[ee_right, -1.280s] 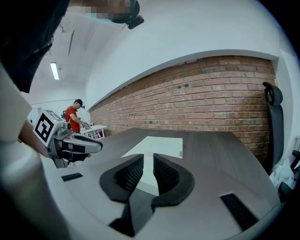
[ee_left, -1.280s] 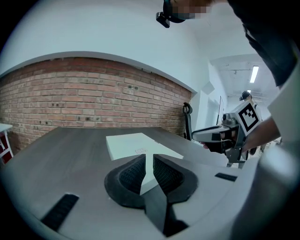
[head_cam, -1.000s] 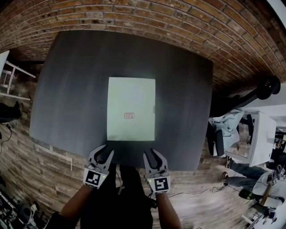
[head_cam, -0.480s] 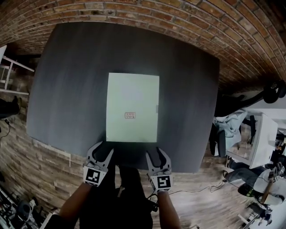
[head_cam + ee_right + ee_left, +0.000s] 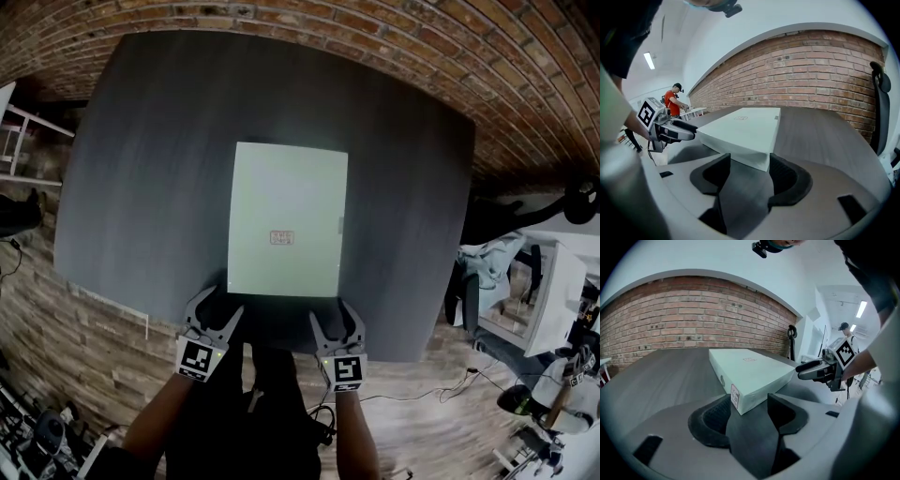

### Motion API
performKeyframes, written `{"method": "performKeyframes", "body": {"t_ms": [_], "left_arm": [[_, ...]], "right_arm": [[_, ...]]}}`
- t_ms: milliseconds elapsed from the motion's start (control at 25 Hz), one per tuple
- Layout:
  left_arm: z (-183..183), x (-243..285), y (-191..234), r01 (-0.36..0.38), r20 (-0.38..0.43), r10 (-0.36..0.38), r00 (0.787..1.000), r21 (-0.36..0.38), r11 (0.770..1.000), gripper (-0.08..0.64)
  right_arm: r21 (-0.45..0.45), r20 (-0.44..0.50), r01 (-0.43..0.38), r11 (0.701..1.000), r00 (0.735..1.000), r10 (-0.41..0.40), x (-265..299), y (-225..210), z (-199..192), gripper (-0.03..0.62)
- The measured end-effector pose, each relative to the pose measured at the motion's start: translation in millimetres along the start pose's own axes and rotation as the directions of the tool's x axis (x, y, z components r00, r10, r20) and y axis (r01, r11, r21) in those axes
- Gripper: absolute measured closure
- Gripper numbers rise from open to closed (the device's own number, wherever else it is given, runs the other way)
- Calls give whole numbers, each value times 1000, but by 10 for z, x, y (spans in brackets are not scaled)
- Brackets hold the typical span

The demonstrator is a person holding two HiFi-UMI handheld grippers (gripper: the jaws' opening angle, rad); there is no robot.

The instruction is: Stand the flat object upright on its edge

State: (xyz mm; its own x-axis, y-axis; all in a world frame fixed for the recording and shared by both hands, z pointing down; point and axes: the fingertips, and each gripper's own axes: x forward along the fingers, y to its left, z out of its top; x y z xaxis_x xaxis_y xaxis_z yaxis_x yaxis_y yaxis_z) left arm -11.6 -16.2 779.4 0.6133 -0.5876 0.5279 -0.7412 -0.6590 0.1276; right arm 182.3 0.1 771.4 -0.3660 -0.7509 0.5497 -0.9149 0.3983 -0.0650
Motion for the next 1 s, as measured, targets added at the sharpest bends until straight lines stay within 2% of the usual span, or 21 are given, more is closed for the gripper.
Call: {"method": "performKeyframes", "body": {"t_ms": [240,680,1000], "left_arm": [[-45,105,20,19,-37,-19,999,-3,1000,313],[-104,244,-32,45,-82,-45,996,-12,999,311],[-97,302,8,22,-77,-24,997,-23,999,311]], "right_arm": [[47,-15,24,999,1000,-23,75,-128,-128,331],[7,-47,-22,1000,999,23,209,-126,-150,330],[0,-40,-26,1000,999,26,271,-154,-119,330]]}}
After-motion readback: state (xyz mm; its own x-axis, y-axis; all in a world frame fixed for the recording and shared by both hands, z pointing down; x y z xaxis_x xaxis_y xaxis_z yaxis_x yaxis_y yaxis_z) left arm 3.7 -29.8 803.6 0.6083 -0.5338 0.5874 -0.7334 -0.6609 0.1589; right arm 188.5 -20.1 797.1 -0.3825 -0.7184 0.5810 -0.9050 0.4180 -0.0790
